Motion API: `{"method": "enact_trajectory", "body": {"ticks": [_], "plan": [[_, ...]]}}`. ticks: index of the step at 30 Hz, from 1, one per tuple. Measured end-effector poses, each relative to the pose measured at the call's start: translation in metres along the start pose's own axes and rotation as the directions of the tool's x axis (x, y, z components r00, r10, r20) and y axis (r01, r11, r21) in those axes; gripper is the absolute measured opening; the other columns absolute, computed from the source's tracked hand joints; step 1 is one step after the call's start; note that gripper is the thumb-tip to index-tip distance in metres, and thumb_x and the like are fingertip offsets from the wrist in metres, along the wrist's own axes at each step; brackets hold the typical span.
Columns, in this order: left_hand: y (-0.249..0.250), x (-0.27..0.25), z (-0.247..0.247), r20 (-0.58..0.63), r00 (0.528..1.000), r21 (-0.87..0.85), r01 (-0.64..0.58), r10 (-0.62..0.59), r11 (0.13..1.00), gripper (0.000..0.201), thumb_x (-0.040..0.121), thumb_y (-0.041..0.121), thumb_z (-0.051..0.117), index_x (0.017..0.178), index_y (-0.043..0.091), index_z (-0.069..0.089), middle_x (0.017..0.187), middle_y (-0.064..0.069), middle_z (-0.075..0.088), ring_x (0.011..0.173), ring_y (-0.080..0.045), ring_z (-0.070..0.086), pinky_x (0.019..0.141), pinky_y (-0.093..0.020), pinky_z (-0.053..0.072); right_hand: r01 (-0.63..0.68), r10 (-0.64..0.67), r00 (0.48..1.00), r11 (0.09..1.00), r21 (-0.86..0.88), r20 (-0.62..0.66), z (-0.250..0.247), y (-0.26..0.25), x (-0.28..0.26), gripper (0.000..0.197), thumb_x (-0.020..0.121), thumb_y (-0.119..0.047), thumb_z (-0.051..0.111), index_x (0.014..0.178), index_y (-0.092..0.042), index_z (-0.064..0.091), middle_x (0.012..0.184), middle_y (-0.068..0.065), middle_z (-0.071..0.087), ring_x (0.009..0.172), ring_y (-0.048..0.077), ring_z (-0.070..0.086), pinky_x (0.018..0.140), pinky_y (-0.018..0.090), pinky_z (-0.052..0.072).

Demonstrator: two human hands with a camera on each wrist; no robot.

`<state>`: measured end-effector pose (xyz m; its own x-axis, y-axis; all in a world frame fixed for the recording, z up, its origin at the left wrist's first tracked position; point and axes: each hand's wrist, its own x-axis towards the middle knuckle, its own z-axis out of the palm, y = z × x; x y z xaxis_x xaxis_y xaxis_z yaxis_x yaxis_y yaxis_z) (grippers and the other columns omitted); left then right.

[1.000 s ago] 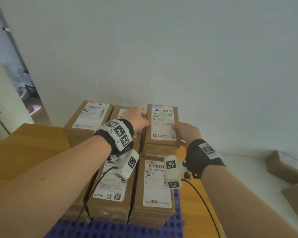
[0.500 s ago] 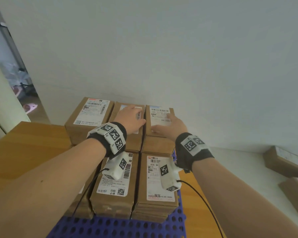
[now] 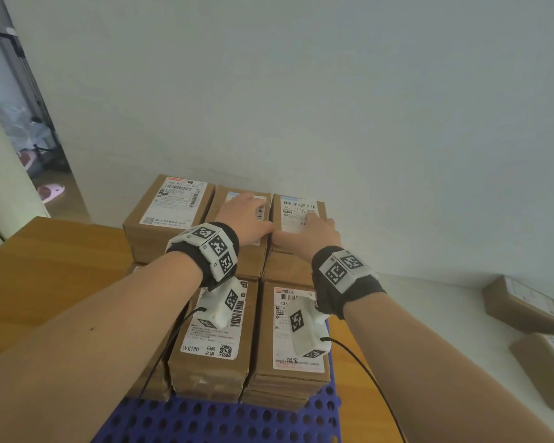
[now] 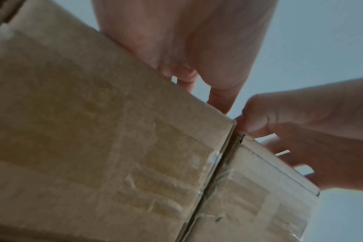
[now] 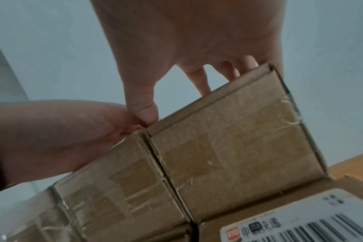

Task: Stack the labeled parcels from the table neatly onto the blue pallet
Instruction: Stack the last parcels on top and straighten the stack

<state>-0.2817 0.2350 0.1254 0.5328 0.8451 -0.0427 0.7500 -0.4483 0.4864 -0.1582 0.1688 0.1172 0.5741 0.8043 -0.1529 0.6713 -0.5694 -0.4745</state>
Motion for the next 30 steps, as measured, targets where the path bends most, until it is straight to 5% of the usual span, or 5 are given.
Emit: {"method": "enact_trajectory", "body": {"ticks": [10, 15, 21, 30], "plan": [[0.005, 0.0, -0.005, 0.057, 0.997, 0.119, -0.05, 0.043, 0.992, 0.054, 0.096, 0.04, 0.044, 0.146, 0.026, 0.031, 0.156, -0.002, 0.023, 0.143, -0.021, 0.021, 0.116, -0.041, 0.016, 0.014, -0.008, 0.997, 0.997, -0.076, 0.075, -0.012, -0.004, -0.003, 0.096, 0.055, -0.07, 0.052, 0.138, -0.026, 0.038, 0.136, 0.011, 0.041, 0.124, 0.032, 0.042, 0.103, 0.046, 0.04], [0.021, 0.004, -0.014, 0.017, 0.991, 0.173, -0.135, 0.134, 0.976, 0.042, 0.098, 0.039, 0.036, 0.133, 0.019, 0.048, 0.133, -0.004, 0.049, 0.125, -0.024, 0.043, 0.105, -0.043, 0.032, 0.103, -0.106, 0.994, 0.991, -0.084, -0.022, -0.034, 0.012, -0.001, 0.064, 0.087, -0.048, 0.052, 0.144, -0.025, 0.033, 0.141, 0.009, 0.041, 0.127, 0.03, 0.042, 0.105, 0.043, 0.038], [0.071, 0.006, -0.005, 0.086, 0.959, 0.27, -0.285, 0.272, 0.92, 0.05, 0.098, 0.039, 0.035, 0.146, 0.025, 0.029, 0.157, -0.003, 0.018, 0.145, -0.02, 0.015, 0.117, -0.047, 0.012, 0.09, -0.108, 0.99, 0.979, -0.182, -0.093, -0.061, 0.04, -0.008, 0.049, 0.095, -0.037, 0.043, 0.143, -0.026, 0.039, 0.148, 0.003, 0.039, 0.135, 0.026, 0.037, 0.11, 0.044, 0.032], [0.146, -0.004, 0.047, 0.246, 0.887, 0.266, -0.45, 0.391, 0.852, 0.054, 0.097, 0.04, 0.033, 0.148, 0.025, 0.024, 0.158, -0.003, 0.014, 0.145, -0.02, 0.012, 0.117, -0.046, 0.011, -0.122, 0.085, 0.985, 0.961, -0.25, -0.152, -0.099, 0.131, -0.042, 0.046, 0.098, -0.032, 0.036, 0.144, -0.026, 0.037, 0.148, 0.002, 0.039, 0.135, 0.025, 0.036, 0.111, 0.043, 0.031]]}}
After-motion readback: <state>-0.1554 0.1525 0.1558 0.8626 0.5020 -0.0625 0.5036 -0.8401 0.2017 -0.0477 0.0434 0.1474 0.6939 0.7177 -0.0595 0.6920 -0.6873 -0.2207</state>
